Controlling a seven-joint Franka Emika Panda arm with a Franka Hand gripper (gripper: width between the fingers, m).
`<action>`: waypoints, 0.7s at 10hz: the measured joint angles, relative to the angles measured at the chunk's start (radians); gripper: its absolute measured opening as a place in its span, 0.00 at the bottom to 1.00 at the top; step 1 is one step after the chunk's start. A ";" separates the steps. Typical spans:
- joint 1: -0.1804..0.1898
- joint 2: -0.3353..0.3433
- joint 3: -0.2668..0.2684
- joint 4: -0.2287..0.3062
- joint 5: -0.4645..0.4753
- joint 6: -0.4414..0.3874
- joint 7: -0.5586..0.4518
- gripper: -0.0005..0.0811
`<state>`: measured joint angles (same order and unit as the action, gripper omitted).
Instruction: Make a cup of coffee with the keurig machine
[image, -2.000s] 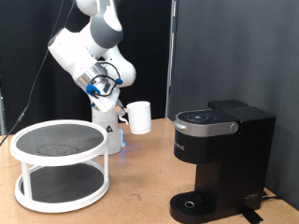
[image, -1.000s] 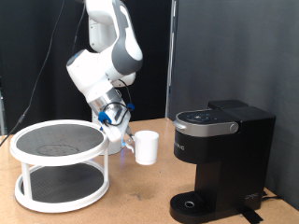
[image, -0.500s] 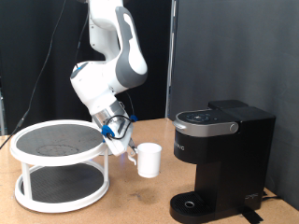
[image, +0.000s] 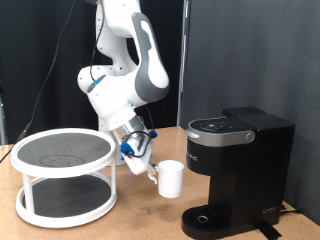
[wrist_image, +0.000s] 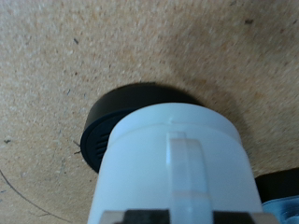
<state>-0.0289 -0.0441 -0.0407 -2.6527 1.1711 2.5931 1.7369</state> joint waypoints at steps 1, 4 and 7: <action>0.008 0.016 0.015 0.016 0.039 0.015 -0.009 0.01; 0.018 0.065 0.054 0.068 0.104 0.038 -0.023 0.01; 0.021 0.108 0.083 0.106 0.139 0.053 -0.035 0.01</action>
<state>-0.0080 0.0644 0.0423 -2.5466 1.3103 2.6466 1.7016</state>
